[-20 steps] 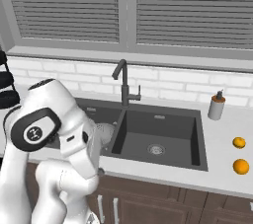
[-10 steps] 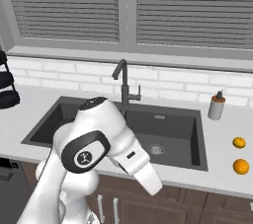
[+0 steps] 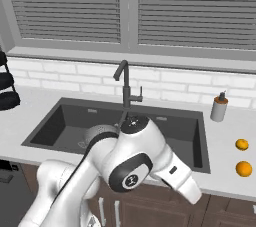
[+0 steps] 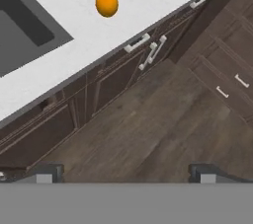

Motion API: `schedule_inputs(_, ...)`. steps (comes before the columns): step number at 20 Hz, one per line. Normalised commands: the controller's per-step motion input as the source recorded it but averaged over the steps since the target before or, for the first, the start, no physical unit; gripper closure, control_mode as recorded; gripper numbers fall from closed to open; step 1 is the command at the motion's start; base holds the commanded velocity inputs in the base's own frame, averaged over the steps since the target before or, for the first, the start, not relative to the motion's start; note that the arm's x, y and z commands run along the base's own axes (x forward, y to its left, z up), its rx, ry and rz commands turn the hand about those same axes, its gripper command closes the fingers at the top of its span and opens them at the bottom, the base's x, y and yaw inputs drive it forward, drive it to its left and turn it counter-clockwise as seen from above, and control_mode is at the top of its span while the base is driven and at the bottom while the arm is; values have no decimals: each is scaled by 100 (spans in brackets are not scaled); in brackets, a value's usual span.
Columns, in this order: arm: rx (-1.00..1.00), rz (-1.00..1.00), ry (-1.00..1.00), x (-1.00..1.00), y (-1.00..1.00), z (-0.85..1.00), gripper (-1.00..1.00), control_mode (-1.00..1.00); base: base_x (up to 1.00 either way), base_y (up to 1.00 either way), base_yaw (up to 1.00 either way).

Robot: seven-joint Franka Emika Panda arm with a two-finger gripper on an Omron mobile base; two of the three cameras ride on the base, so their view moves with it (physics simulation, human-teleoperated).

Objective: Put the colander in the sink, put the tangerine, peach, orange in the colander, and turn on the sink faucet and pour water over the colander.

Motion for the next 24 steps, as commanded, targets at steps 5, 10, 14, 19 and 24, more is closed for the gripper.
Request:
schedule_inputs(5, 11, 7, -1, 68, -54, 0, -100, -100, 0, 0, 0)
schedule_inputs(10, 11, 2, 0, 53, -68, -3, -100, -100, 0, 0, 0)
schedule_inputs(14, 8, 0, 2, 57, -61, -18, -100, -100, 0, 0, 0)
schedule_inputs(19, 4, 0, 4, 62, -46, -32, -100, -100, 0, 0, 0)
schedule_inputs(24, 2, 0, 3, 55, -44, -52, -100, -100, 0, 0, 0)
